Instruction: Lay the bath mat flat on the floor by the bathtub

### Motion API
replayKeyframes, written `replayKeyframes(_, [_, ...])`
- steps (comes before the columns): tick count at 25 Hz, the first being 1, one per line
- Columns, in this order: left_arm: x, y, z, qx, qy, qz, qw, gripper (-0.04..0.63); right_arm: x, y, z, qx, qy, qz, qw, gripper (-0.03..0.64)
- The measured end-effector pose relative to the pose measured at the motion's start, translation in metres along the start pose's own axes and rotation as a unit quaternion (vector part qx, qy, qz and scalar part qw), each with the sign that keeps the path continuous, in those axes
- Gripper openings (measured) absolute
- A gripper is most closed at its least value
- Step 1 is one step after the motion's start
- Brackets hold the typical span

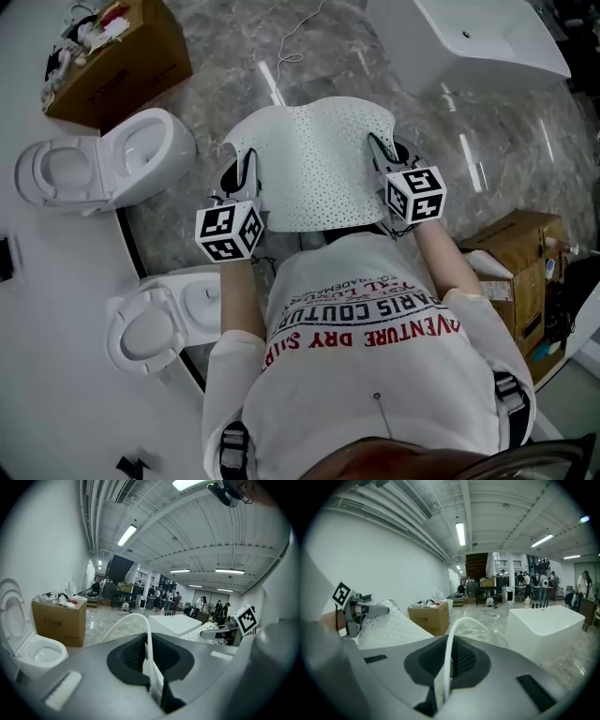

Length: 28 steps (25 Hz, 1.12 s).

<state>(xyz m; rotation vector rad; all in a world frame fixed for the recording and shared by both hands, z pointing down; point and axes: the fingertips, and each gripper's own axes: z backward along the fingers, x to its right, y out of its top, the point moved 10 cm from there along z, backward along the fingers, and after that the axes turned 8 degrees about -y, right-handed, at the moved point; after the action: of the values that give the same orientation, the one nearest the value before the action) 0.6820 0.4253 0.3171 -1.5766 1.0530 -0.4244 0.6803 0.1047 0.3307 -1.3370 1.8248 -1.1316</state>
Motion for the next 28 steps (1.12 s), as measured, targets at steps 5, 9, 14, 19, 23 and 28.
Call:
replayKeyframes(5, [-0.04, 0.027, -0.064, -0.017, 0.019, 0.018, 0.9995, 0.02, 0.027, 0.029, -0.08, -0.015, 0.035, -0.003, 0.999, 0.017])
replayKeyframes(9, [-0.073, 0.06, -0.13, -0.018, 0.023, 0.024, 0.9993, 0.02, 0.065, 0.064, -0.145, -0.019, 0.055, -0.013, 0.998, 0.017])
replayKeyframes(14, [-0.106, 0.108, -0.203, -0.012, 0.022, 0.008, 0.9997, 0.02, 0.114, 0.106, -0.205, -0.004, 0.042, -0.015, 0.999, 0.017])
replayKeyframes(19, [-0.13, 0.149, -0.274, -0.013, 0.01, -0.012, 0.9998, 0.02, 0.156, 0.137, -0.248, 0.002, 0.008, -0.028, 1.0, 0.017])
replayKeyframes(23, [-0.148, 0.172, -0.338, -0.024, -0.019, -0.017, 0.9994, 0.02, 0.189, 0.152, -0.282, 0.002, -0.016, -0.041, 0.999, 0.017])
replayKeyframes(28, [-0.173, 0.201, -0.437, -0.049, -0.086, -0.043, 0.9941, 0.02, 0.227, 0.166, -0.332, -0.022, -0.079, -0.061, 0.995, 0.017])
